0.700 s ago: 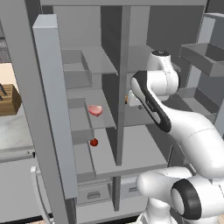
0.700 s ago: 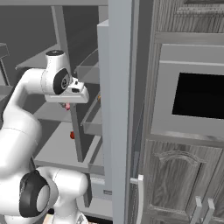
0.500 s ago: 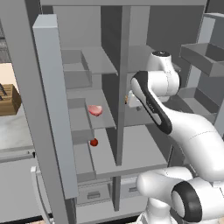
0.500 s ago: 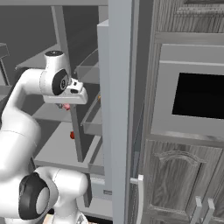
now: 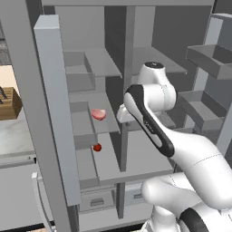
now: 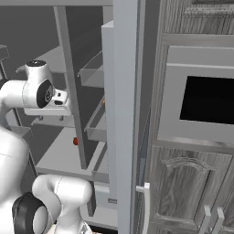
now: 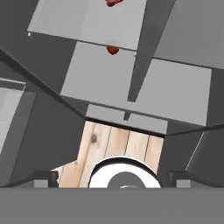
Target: There's a steak in the fridge that needs to be moved to the freezer for freezing. Pick up the steak from the fridge, place it on any shelf in the freezer, and close the fridge and freezer doors when done.
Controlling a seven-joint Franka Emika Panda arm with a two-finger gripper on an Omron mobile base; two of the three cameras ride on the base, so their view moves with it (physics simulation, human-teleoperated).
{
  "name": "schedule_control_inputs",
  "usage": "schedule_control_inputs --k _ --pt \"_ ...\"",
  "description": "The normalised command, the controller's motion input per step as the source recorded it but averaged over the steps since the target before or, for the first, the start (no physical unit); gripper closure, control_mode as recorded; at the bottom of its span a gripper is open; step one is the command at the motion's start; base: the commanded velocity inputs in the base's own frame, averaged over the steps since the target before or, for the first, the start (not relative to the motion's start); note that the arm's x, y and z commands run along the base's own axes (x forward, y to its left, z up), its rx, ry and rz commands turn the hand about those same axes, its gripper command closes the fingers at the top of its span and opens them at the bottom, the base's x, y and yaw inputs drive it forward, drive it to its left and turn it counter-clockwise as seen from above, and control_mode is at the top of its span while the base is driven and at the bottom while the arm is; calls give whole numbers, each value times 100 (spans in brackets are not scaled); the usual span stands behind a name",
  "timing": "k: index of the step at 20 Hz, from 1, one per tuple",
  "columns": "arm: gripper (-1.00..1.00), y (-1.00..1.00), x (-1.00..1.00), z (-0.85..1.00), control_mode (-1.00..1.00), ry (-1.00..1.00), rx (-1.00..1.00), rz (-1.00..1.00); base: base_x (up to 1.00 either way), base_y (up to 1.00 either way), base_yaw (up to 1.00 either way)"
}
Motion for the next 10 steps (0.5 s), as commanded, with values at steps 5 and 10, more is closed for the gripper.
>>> schedule_control_inputs --k 5,10 --pt "-100 15 3 -6 -100 0 0 20 0 0 0" --pt "-100 20 37 -28 -100 -2 0 25 0 0 0"
